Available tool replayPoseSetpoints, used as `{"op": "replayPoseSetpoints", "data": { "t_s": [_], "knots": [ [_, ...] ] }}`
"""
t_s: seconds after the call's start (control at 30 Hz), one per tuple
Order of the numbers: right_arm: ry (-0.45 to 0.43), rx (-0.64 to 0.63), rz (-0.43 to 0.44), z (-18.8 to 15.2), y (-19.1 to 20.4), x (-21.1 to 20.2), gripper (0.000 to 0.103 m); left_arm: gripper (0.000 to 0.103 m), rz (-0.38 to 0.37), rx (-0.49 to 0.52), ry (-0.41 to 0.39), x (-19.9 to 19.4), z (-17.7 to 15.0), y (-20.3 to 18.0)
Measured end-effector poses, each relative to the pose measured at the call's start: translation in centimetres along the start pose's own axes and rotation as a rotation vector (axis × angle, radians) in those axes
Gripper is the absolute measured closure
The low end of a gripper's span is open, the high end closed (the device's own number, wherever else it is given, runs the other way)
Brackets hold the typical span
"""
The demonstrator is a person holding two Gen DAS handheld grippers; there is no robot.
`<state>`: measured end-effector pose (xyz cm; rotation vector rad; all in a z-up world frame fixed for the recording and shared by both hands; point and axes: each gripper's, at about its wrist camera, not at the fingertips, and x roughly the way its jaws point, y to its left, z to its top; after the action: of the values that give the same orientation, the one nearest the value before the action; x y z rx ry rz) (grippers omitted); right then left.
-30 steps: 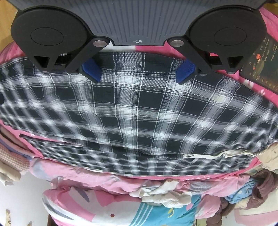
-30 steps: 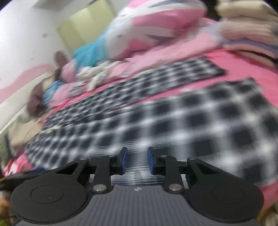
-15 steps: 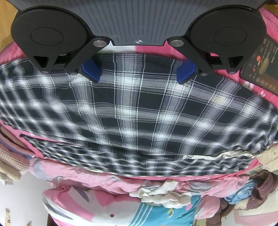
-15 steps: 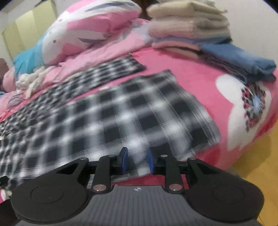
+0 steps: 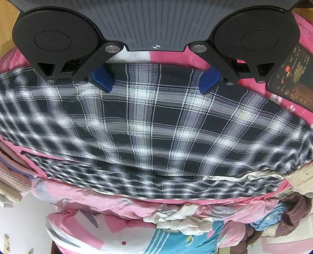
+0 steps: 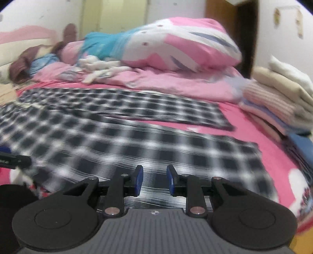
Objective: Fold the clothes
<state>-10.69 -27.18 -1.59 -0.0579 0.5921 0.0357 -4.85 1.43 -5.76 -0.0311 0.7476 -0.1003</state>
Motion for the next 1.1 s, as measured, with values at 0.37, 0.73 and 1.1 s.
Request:
{"op": "replayPoseSetpoints", "data": {
  "t_s": [0.37,0.73,1.1],
  "knots": [
    [-0.032,-0.108,0.161,1.0,6.1,1.5,0.071,0.007,0.001,-0.017,0.016,-0.5,-0.3,0.3],
    [0.075,-0.033,0.226,-0.9,5.9,4.4,0.063,0.006,0.013,-0.02,0.037,-0.5,0.0,0.1],
    [0.077,-0.044,0.226,-1.2,6.3,4.4,0.06,0.005,0.075,-0.034,0.004,-0.9,3.2,0.5]
  ]
}}
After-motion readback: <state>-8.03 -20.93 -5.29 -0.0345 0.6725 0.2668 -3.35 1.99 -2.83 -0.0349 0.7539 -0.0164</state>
